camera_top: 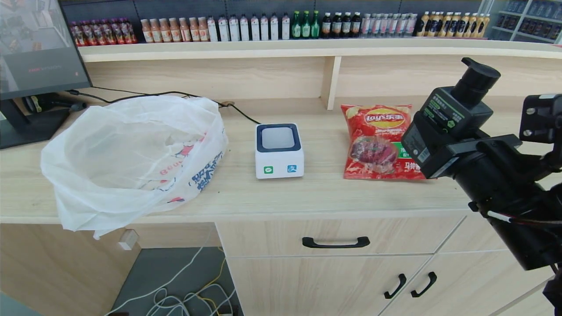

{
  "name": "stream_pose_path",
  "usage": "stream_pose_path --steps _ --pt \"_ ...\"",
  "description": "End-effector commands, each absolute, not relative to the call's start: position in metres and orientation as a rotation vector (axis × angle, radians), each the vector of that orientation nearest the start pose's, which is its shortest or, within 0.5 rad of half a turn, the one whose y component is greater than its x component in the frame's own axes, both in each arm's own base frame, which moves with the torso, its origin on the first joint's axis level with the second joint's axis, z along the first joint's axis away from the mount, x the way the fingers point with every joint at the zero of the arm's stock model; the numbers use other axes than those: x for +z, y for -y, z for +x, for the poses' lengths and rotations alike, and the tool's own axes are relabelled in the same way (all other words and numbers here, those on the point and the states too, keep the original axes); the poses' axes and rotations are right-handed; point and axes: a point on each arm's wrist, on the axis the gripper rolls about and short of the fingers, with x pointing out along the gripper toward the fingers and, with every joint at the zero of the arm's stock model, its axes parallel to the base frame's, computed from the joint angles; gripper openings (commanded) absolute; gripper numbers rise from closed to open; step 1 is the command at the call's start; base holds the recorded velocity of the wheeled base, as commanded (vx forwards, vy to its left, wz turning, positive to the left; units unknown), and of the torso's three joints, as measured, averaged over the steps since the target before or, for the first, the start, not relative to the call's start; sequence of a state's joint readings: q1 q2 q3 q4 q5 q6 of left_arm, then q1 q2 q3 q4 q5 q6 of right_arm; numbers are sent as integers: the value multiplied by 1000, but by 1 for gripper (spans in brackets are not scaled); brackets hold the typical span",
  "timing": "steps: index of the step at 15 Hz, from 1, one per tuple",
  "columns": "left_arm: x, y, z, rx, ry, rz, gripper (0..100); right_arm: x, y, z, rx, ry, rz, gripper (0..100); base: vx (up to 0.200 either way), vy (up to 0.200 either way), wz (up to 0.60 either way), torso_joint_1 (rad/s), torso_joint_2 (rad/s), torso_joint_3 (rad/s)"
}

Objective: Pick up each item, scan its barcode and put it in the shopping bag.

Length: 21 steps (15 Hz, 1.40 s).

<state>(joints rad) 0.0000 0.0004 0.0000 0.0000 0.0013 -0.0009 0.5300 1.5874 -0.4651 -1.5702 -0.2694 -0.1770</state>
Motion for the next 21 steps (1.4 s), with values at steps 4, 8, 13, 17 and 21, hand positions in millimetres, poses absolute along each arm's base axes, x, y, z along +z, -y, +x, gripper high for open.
stream_pose_path --steps 4,8,13,17,21 --pt "75 0 -23 2 0 -2 100 218 -117 210 228 427 28 0 0 200 0 2 5 4" --pt "75 0 -23 2 -2 -3 100 212 -115 207 231 403 21 0 0 200 0 7 5 4" --pt "75 0 -23 2 0 -5 100 219 -105 195 216 431 39 0 0 200 0 0 3 2" --pt "75 0 -23 0 0 2 100 223 -106 196 217 445 38 0 0 100 0 0 1 4" --pt "75 0 -23 2 0 0 100 223 -108 195 220 449 25 0 0 0 0 0 0 0"
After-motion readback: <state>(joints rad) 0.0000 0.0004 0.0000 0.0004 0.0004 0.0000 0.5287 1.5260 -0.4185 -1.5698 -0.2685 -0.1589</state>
